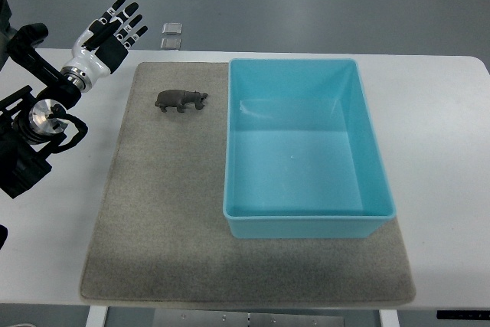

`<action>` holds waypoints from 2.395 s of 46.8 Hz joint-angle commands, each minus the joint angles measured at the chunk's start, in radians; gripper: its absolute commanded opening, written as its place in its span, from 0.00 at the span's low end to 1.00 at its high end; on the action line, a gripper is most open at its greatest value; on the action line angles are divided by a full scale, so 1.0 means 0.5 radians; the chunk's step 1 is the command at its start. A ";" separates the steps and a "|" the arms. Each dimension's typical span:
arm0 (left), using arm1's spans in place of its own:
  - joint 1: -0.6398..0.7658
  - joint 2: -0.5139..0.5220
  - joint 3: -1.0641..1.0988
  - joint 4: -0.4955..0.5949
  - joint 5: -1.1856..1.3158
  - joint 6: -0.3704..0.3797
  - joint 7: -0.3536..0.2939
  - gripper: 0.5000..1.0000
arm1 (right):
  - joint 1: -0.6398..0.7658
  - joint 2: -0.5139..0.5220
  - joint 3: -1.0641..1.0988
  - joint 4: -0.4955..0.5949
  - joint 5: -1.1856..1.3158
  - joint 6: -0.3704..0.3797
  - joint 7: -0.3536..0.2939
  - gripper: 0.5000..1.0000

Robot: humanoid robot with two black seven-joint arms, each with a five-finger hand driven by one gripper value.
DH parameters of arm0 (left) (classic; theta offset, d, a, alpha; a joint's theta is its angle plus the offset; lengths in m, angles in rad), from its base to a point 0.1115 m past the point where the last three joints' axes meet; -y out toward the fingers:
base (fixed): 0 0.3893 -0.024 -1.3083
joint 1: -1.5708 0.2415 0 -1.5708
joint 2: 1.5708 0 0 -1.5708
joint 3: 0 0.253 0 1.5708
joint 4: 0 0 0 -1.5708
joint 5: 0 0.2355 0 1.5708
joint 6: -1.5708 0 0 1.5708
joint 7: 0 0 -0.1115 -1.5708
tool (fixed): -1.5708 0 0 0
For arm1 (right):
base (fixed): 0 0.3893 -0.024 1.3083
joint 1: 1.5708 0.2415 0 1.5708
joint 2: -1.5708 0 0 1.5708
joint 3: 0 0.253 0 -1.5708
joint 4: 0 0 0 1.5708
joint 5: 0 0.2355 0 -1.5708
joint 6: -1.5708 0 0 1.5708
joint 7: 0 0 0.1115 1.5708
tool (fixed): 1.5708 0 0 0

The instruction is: Place brown hippo in blue box with left hand

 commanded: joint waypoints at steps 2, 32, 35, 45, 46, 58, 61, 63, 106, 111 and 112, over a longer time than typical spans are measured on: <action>0.003 0.000 0.002 -0.001 0.000 0.000 0.003 1.00 | 0.000 0.000 0.000 0.000 0.000 0.000 0.000 0.87; 0.012 0.006 -0.001 0.005 0.000 -0.101 0.003 1.00 | 0.000 0.000 0.000 0.000 0.000 0.000 0.000 0.87; 0.015 0.006 -0.001 0.002 0.000 -0.101 0.003 1.00 | 0.000 0.000 0.000 0.000 0.000 0.000 0.000 0.87; 0.009 0.019 0.014 0.020 0.000 -0.104 0.003 1.00 | 0.000 0.000 0.000 0.000 0.000 0.000 0.000 0.87; 0.006 0.022 0.032 0.020 0.000 -0.104 0.003 1.00 | 0.000 0.000 0.000 0.000 0.000 0.000 0.000 0.87; -0.059 0.040 0.229 0.038 0.000 -0.110 0.003 1.00 | 0.000 0.000 0.000 0.000 0.000 0.000 0.000 0.87; -0.059 0.040 0.232 0.038 0.000 -0.110 0.003 1.00 | 0.000 0.000 0.000 0.000 0.000 0.000 0.000 0.87; -0.062 0.040 0.232 0.038 0.000 -0.110 0.000 1.00 | 0.000 0.000 0.000 0.000 0.000 0.000 0.000 0.87; -0.252 0.221 0.747 -0.004 0.003 -0.104 0.000 1.00 | 0.000 0.000 0.000 0.000 0.000 0.000 0.000 0.87; -0.335 0.331 0.922 -0.084 0.003 -0.113 -0.012 1.00 | 0.000 0.000 0.000 0.000 0.000 0.000 0.003 0.87; -0.344 0.347 0.953 -0.100 0.006 -0.113 -0.021 1.00 | 0.000 0.000 0.000 0.000 0.000 0.000 0.000 0.87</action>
